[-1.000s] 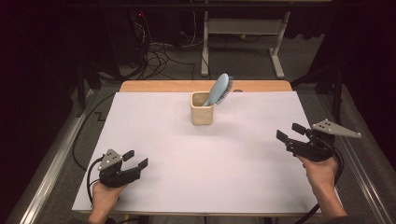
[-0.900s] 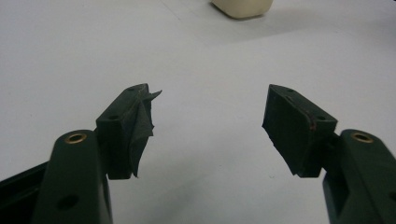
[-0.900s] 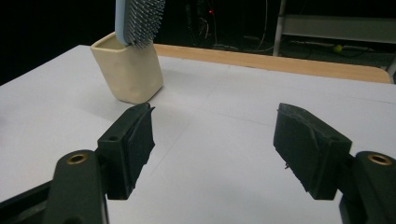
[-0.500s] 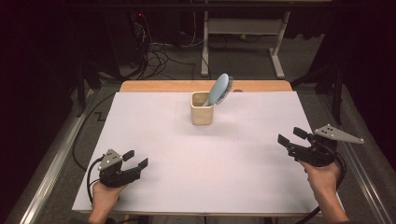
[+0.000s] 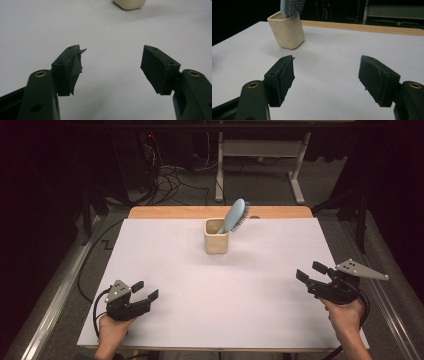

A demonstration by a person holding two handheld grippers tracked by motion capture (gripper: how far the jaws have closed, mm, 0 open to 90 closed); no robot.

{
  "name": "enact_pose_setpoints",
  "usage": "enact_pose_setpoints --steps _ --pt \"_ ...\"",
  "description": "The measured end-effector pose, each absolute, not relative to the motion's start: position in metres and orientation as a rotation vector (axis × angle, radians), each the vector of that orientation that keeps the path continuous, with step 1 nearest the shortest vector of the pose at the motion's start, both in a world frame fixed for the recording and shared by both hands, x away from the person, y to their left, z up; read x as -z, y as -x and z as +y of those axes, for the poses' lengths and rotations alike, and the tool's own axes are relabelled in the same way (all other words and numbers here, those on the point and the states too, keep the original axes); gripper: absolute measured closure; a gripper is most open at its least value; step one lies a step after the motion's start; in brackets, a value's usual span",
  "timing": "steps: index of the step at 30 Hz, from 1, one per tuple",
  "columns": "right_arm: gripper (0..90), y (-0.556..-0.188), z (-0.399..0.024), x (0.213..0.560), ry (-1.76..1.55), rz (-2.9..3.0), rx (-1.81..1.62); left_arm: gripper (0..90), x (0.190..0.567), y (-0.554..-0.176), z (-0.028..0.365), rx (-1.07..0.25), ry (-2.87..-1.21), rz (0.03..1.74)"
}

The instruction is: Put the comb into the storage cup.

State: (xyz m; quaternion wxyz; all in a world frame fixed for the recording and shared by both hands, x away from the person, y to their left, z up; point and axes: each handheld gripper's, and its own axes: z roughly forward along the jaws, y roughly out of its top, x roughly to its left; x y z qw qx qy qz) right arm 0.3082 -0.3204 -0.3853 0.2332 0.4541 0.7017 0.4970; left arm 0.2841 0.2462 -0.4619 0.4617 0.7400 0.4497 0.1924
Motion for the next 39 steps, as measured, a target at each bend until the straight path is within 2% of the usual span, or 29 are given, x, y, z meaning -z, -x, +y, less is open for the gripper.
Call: enact_pose_setpoints --steps 39 --pt "28.9 -0.284 -0.318 0.404 -1.245 1.945 -1.368 33.4 0.462 -0.284 0.246 -0.472 -1.82 1.106"
